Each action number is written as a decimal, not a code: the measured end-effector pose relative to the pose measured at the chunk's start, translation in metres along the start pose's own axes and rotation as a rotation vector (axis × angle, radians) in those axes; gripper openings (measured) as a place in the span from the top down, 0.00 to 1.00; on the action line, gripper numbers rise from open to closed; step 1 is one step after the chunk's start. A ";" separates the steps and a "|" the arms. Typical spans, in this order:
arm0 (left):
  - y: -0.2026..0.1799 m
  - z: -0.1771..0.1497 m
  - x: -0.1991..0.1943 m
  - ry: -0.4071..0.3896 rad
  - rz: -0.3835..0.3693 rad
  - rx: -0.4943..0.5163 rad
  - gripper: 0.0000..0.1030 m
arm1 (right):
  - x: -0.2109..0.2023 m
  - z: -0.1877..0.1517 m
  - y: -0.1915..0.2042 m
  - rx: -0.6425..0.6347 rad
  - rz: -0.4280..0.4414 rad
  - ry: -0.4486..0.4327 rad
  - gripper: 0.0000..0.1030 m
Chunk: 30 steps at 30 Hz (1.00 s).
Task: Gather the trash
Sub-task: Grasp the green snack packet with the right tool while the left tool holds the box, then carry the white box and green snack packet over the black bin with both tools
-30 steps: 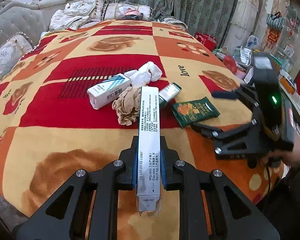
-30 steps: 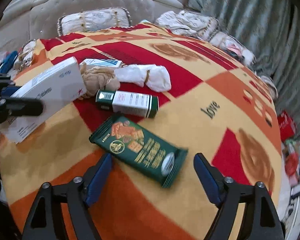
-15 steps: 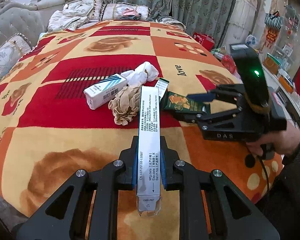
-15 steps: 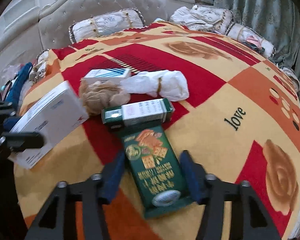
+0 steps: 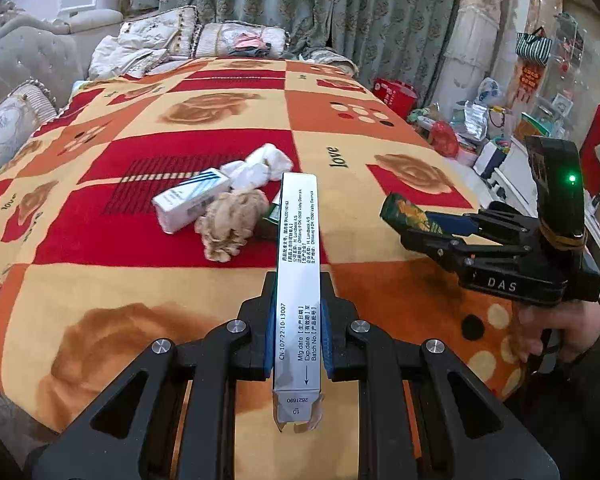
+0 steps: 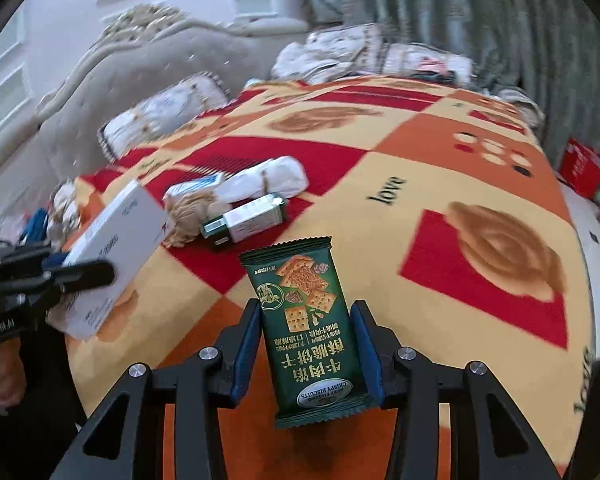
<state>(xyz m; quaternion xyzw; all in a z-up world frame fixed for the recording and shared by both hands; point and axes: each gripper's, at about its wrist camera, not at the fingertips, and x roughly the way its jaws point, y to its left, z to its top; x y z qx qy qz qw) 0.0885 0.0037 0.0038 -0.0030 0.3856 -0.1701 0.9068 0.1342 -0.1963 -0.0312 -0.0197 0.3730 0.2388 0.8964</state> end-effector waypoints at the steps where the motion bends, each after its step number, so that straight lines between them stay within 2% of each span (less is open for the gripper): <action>1: -0.003 0.000 -0.001 -0.001 -0.002 0.002 0.85 | -0.003 -0.001 -0.001 0.012 -0.006 -0.008 0.58; 9: -0.030 -0.003 -0.006 -0.019 -0.014 0.066 0.85 | -0.016 -0.009 -0.016 0.079 -0.055 -0.031 0.58; 26: -0.032 -0.007 -0.001 -0.008 -0.014 0.077 0.85 | -0.054 -0.019 -0.060 0.204 -0.117 -0.122 0.58; 30: -0.034 -0.008 0.002 -0.008 -0.010 0.094 0.85 | -0.066 -0.020 -0.068 0.225 -0.157 -0.156 0.58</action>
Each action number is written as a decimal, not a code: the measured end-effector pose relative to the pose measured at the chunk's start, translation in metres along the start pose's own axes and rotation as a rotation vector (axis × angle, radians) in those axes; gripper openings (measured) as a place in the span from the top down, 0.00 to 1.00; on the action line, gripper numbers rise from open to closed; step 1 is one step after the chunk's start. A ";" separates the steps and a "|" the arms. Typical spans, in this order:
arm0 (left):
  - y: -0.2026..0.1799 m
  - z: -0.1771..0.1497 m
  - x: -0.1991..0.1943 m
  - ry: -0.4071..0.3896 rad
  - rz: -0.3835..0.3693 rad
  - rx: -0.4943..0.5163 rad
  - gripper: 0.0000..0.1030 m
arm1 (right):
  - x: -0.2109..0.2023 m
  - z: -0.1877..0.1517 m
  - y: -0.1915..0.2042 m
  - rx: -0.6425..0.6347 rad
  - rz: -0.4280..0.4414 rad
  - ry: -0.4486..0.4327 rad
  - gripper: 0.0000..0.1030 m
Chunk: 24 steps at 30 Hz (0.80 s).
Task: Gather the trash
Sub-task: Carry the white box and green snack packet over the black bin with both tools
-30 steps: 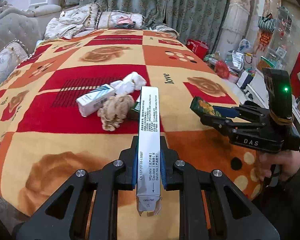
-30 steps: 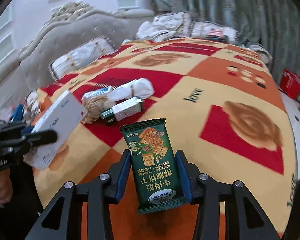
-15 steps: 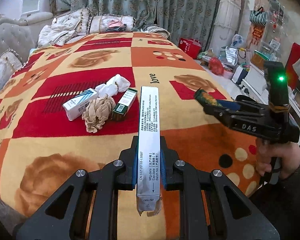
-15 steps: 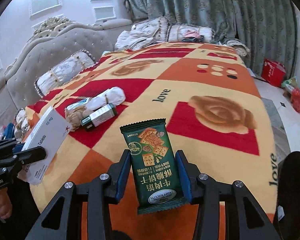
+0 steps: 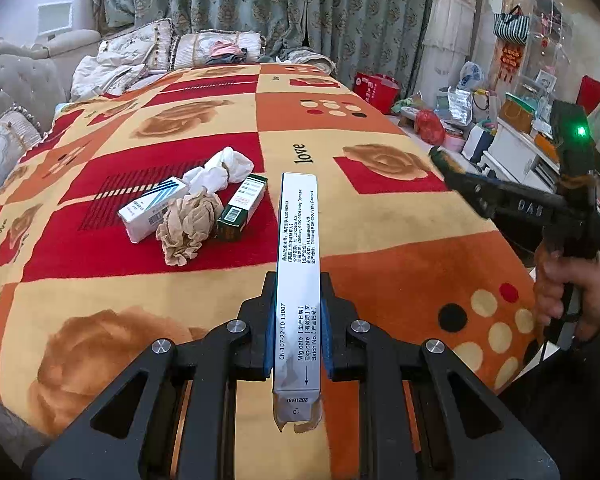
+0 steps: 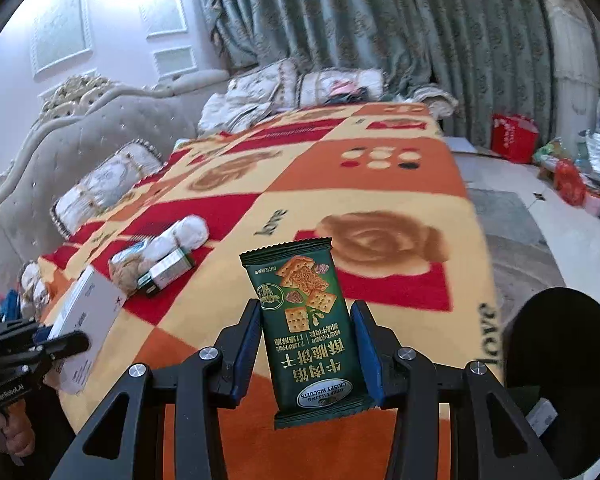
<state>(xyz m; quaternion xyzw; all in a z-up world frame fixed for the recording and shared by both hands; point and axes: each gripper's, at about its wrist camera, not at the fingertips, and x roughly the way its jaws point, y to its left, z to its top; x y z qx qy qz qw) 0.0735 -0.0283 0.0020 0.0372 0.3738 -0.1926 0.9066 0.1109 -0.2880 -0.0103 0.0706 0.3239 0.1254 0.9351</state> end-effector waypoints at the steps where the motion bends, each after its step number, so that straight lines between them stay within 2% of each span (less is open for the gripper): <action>1: 0.000 0.000 0.001 0.002 0.001 0.005 0.85 | -0.003 0.001 -0.005 0.016 -0.009 -0.006 0.58; 6: -0.001 0.004 0.010 0.030 -0.032 0.013 0.85 | -0.014 0.002 -0.026 0.070 -0.032 -0.026 0.58; 13: -0.019 0.017 0.022 0.057 -0.117 0.039 0.85 | -0.034 -0.005 -0.050 0.104 -0.067 -0.041 0.58; 18: -0.049 0.033 0.045 0.090 -0.155 0.047 0.85 | -0.051 -0.007 -0.077 0.154 -0.102 -0.063 0.58; 24: -0.105 0.065 0.068 0.091 -0.213 0.101 0.85 | -0.069 -0.012 -0.111 0.197 -0.169 -0.074 0.58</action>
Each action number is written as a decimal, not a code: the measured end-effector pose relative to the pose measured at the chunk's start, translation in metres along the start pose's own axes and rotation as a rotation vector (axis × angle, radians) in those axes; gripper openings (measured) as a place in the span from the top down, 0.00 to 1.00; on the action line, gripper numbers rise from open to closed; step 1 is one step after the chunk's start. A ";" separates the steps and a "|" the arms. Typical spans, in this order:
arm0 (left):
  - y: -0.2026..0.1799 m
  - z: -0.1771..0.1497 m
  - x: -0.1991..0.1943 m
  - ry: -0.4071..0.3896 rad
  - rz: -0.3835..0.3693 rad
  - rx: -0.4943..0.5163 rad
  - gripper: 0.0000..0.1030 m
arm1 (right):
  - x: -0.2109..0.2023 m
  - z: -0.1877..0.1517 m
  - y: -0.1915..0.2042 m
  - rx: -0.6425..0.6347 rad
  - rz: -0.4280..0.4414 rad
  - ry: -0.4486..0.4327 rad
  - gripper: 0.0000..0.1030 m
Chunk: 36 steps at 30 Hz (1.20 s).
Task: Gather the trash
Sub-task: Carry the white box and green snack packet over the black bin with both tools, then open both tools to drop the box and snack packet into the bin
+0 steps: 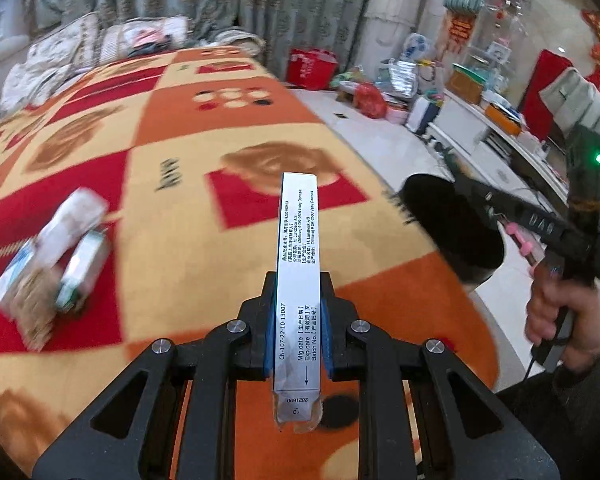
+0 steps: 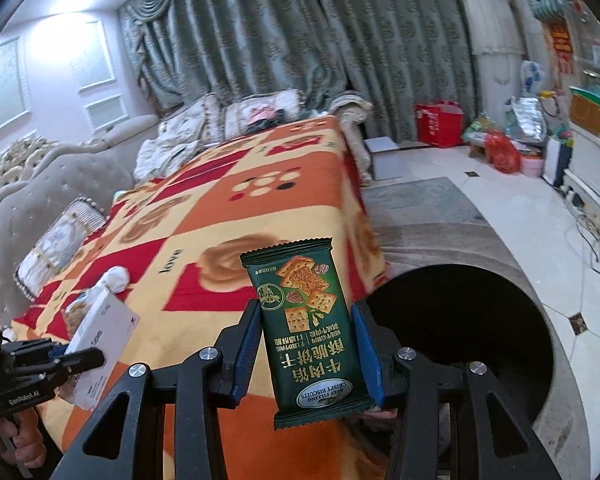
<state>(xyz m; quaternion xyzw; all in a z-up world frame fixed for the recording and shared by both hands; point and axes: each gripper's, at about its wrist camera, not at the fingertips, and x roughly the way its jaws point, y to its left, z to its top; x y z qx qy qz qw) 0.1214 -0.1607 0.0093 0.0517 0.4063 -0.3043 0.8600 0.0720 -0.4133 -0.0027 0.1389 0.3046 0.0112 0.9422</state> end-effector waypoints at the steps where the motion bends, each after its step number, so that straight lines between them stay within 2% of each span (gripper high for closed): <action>1: -0.007 0.005 0.004 -0.001 -0.007 0.010 0.85 | -0.001 0.000 -0.007 0.010 -0.011 0.002 0.58; 4: -0.037 0.023 0.018 0.001 -0.035 0.062 0.85 | -0.005 0.002 -0.023 0.034 -0.031 -0.003 0.58; 9: -0.082 0.043 0.046 0.021 -0.102 0.111 0.85 | -0.003 0.001 -0.060 0.117 -0.115 0.025 0.58; 17: -0.136 0.060 0.087 0.063 -0.160 0.172 0.85 | 0.000 0.000 -0.099 0.210 -0.197 0.047 0.58; 24: -0.156 0.062 0.111 0.094 -0.161 0.190 0.85 | 0.008 -0.001 -0.108 0.250 -0.220 0.074 0.58; 36: -0.158 0.058 0.137 0.133 -0.164 0.169 0.82 | 0.011 0.001 -0.115 0.298 -0.264 0.076 0.58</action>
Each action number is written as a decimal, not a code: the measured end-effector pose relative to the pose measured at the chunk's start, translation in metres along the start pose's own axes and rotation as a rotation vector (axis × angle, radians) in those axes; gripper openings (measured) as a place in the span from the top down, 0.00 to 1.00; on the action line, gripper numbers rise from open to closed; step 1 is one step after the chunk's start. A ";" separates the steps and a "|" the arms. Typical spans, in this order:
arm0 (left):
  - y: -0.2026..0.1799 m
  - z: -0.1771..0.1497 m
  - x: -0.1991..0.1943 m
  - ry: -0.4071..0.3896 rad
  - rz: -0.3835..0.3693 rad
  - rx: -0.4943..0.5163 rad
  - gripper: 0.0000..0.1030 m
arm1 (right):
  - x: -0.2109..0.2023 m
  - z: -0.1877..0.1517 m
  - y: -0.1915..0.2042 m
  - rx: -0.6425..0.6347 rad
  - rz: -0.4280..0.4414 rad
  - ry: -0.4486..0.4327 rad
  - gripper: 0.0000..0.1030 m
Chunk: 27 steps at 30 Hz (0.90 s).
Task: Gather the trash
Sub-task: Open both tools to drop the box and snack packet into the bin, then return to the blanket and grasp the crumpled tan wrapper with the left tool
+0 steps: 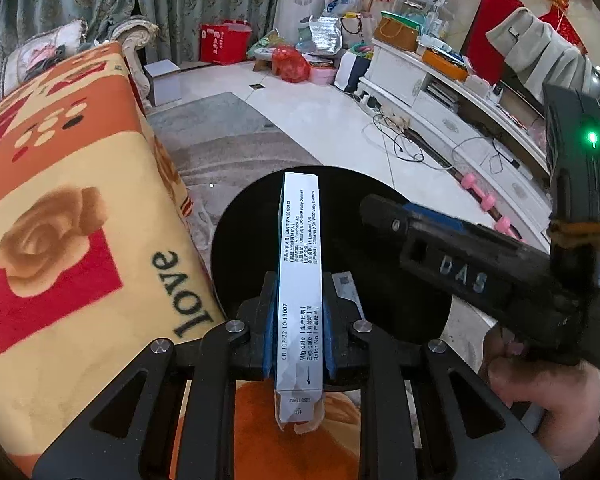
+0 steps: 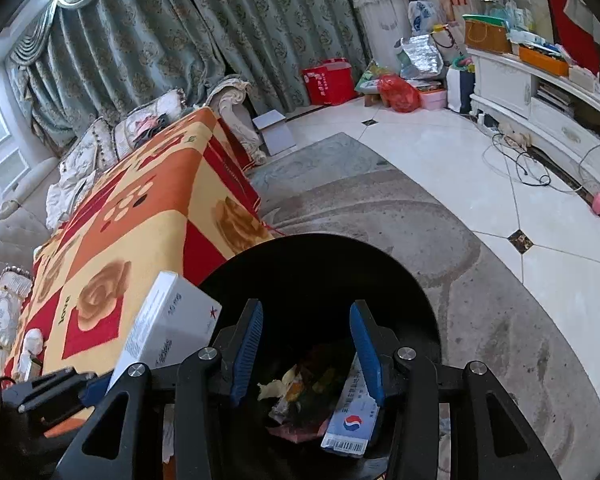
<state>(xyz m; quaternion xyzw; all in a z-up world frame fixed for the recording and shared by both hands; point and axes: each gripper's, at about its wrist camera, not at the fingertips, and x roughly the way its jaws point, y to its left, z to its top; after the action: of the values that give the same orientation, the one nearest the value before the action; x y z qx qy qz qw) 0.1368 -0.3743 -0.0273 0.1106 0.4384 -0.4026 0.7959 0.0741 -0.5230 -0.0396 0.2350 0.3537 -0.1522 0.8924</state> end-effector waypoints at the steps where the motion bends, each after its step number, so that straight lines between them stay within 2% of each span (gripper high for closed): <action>1: 0.001 0.000 0.001 0.005 -0.003 -0.003 0.80 | -0.001 0.001 -0.002 0.013 -0.004 -0.009 0.58; 3: 0.006 -0.002 -0.001 0.006 0.008 -0.016 0.69 | -0.004 0.003 -0.005 0.036 -0.011 -0.028 0.58; 6: 0.018 -0.003 -0.012 -0.025 0.013 -0.052 0.56 | -0.007 0.005 -0.002 0.046 -0.010 -0.043 0.58; 10: 0.038 -0.008 -0.033 -0.049 0.027 -0.088 0.55 | -0.005 0.006 0.013 0.016 0.005 -0.040 0.57; 13: 0.055 -0.016 -0.057 -0.075 0.066 -0.102 0.55 | -0.004 0.005 0.030 -0.008 0.038 -0.034 0.57; 18: 0.104 -0.044 -0.105 -0.105 0.144 -0.167 0.55 | 0.000 -0.004 0.083 -0.110 0.126 -0.007 0.57; 27: 0.224 -0.124 -0.213 -0.158 0.398 -0.258 0.55 | 0.008 -0.050 0.188 -0.284 0.295 0.080 0.57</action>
<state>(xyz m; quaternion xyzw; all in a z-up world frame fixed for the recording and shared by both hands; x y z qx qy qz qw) 0.1643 -0.0472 0.0271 0.0601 0.3921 -0.1861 0.8989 0.1344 -0.3390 -0.0183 0.1620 0.3684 0.0410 0.9145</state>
